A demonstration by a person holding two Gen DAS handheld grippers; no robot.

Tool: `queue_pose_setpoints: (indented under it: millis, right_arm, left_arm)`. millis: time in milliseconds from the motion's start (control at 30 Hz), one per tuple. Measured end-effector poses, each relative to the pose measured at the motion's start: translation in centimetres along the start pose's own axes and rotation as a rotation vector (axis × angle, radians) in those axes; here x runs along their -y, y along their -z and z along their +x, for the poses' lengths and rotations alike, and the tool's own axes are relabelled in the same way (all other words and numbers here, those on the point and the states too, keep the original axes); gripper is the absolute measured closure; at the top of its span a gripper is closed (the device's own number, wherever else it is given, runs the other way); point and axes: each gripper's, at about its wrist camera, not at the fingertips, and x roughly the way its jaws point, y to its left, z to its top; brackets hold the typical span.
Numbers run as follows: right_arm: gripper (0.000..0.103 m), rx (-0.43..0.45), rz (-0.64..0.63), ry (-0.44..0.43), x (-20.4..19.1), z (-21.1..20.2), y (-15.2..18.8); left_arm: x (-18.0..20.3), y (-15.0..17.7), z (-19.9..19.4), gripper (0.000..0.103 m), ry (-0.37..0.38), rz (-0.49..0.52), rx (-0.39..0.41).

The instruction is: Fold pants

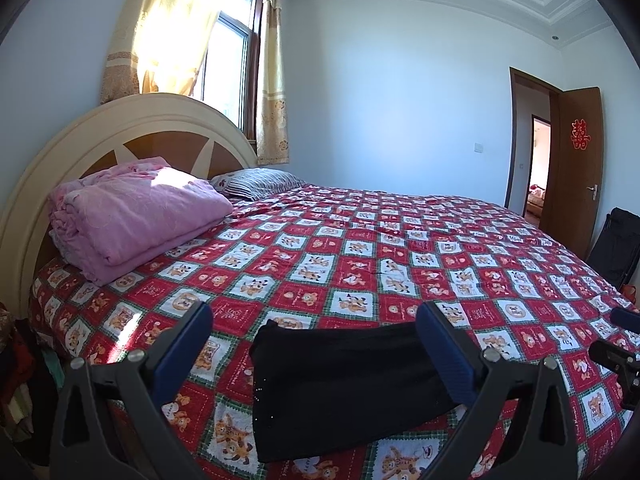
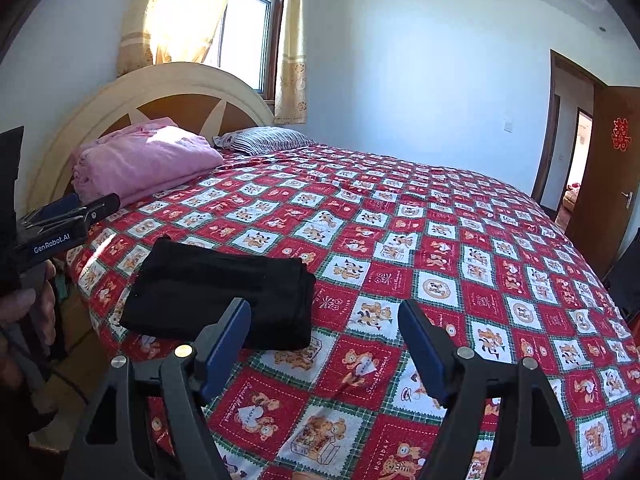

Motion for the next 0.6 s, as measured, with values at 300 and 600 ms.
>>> queue_pose_setpoints:
  millis: [300,600]
  right_arm:
    - [0.025,-0.005,0.004,0.003,-0.15,0.28,0.04]
    - [0.025,-0.005,0.005,0.004,0.03,0.40,0.05]
  left_arm:
    - [0.12,0.07,0.11,0.000,0.002,0.018,-0.003]
    - [0.37,-0.08,0.26,0.000,0.002,0.033,-0.016]
